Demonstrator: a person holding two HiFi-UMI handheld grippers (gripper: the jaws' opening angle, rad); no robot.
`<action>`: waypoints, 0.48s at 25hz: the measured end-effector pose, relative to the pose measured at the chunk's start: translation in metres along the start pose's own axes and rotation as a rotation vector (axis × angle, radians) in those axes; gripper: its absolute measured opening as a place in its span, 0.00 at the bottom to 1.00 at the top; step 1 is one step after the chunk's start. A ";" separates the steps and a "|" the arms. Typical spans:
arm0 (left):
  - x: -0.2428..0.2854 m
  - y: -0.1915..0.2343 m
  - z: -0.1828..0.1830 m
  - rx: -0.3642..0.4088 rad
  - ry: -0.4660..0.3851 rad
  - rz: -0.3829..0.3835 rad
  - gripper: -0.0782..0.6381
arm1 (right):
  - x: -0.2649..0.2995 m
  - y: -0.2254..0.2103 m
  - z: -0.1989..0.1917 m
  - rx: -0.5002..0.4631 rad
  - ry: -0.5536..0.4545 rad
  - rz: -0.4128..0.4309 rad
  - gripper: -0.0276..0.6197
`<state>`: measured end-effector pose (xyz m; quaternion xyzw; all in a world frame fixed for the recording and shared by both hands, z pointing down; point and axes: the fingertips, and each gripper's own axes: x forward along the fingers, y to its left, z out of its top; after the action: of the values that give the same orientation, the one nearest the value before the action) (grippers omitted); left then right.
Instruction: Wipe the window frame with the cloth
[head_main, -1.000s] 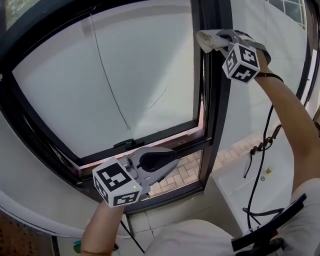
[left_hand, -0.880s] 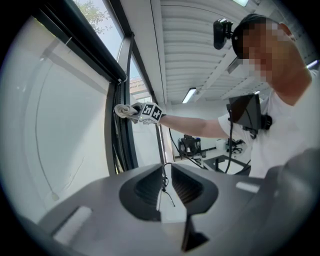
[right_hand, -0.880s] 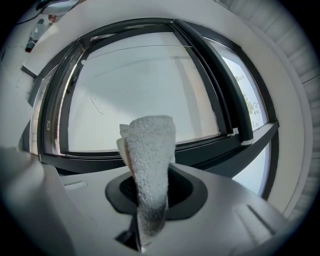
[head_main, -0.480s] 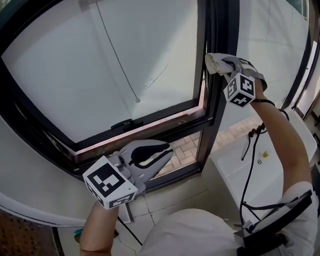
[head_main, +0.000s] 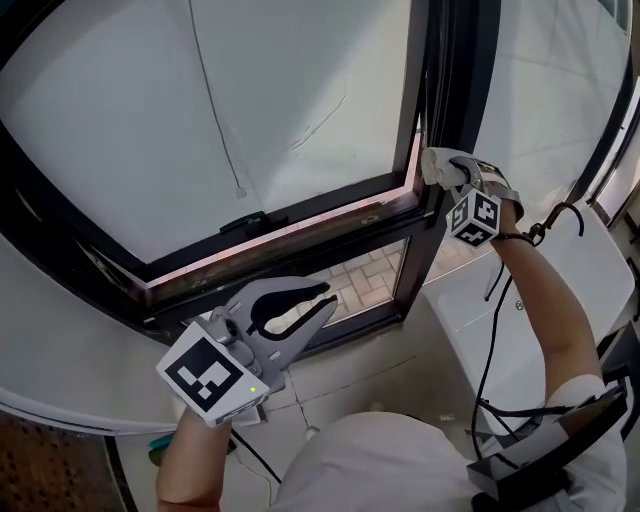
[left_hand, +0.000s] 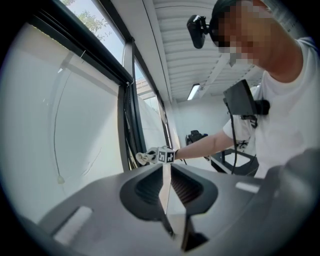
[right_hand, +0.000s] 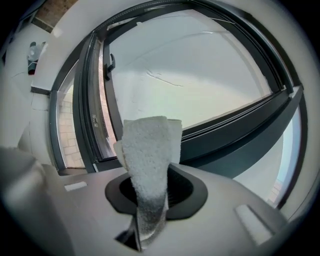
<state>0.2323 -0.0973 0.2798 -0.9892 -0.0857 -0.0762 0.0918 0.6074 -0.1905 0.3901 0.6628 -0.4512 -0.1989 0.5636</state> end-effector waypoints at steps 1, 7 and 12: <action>-0.001 0.000 -0.003 -0.005 0.004 0.002 0.21 | 0.003 0.013 -0.005 0.007 0.007 0.015 0.16; -0.005 0.003 -0.017 -0.024 0.031 0.025 0.21 | 0.029 0.098 -0.033 0.117 0.072 0.113 0.16; -0.007 0.009 -0.027 -0.047 0.051 0.055 0.21 | 0.042 0.145 -0.049 0.212 0.100 0.144 0.16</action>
<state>0.2236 -0.1123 0.3031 -0.9907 -0.0542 -0.1010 0.0727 0.6124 -0.1916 0.5489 0.6935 -0.4873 -0.0759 0.5251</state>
